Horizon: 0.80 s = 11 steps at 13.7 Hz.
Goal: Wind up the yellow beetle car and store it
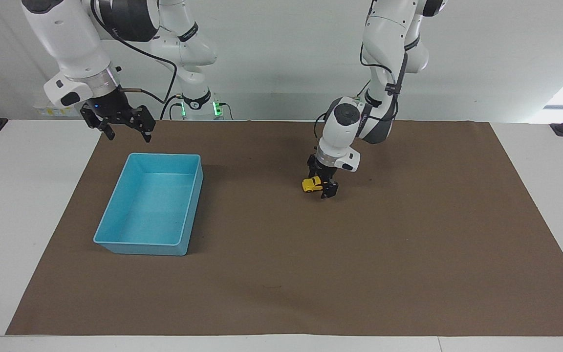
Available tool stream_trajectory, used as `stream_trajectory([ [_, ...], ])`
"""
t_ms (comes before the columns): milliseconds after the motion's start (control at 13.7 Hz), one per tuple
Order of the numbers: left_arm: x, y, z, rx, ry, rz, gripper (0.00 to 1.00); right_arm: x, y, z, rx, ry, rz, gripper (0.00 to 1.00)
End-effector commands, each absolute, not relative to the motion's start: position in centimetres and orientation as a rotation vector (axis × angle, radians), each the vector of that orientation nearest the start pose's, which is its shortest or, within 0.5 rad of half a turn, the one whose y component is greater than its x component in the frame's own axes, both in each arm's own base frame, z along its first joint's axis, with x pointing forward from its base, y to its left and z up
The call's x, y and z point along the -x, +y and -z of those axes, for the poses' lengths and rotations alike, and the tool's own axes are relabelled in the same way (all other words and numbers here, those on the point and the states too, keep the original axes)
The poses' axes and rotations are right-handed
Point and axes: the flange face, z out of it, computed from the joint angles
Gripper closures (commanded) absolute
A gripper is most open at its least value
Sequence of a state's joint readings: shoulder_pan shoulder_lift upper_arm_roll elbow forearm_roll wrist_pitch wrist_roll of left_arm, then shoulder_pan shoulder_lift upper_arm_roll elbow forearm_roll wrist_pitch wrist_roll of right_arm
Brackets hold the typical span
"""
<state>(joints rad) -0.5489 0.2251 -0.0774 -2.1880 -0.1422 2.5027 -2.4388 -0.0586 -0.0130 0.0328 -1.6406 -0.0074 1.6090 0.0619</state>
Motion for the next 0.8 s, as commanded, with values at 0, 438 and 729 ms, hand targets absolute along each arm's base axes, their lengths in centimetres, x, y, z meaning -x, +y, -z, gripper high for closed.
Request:
stream_trajectory([
  [0,-45.9,-33.3,-30.5,-1.755,2.508,0.165,0.00,-55.0,-1.4,-60.4,3.132,0.159,-0.027,0.00],
  [438,-46.0,-33.0,-30.6,-1.792,2.526,0.149,0.00,-55.0,-1.4,-60.4,3.133,0.157,-0.027,0.00],
  [729,-46.6,-32.8,-31.5,-1.793,2.541,0.151,0.05,-55.0,-1.4,-60.4,3.132,0.159,-0.029,0.00],
])
